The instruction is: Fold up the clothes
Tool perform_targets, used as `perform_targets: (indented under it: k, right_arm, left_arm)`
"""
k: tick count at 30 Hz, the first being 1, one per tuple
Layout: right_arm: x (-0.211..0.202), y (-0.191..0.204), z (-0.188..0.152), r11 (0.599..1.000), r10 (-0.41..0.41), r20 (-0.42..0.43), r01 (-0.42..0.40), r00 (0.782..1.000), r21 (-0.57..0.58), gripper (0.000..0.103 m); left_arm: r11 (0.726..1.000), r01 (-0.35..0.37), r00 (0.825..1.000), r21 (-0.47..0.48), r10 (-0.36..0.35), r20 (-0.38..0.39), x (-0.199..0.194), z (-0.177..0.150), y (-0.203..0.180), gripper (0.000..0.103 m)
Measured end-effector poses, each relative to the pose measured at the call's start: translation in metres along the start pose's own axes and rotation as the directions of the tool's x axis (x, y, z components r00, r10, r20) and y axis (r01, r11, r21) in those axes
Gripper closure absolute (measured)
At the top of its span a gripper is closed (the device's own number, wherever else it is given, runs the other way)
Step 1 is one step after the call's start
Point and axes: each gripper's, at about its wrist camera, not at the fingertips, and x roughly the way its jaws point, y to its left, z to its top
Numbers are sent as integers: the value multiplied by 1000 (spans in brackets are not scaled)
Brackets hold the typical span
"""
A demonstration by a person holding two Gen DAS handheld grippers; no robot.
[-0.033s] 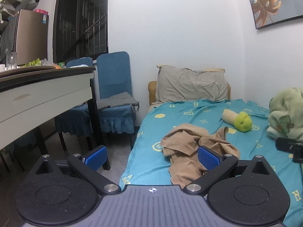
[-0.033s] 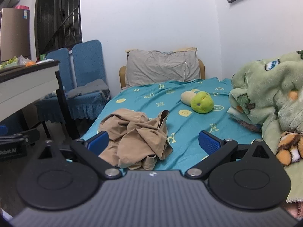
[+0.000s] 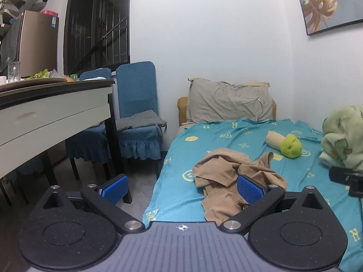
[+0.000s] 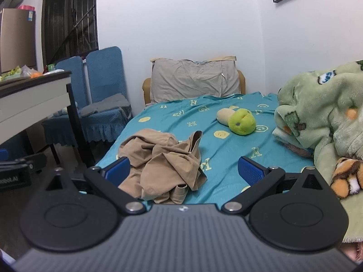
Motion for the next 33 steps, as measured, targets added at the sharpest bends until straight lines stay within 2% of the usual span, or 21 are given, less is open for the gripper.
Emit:
perform_targets:
  k: [7, 10, 33]
  right_arm:
    - [2, 4, -2, 1000, -4, 0, 4, 1000, -25, 0]
    - [0, 2, -1, 1000, 4, 8, -4, 1000, -8, 0]
    - [2, -3, -2, 1000, 0, -6, 0, 1000, 13, 0]
  left_arm:
    - [1000, -11, 1000, -6, 11, -3, 10, 1, -10, 0]
    - [1000, -5, 1000, -13, 6, 26, -2, -4, -9, 0]
    - [1000, 21, 1000, -6, -21, -11, 1, -7, -8, 0]
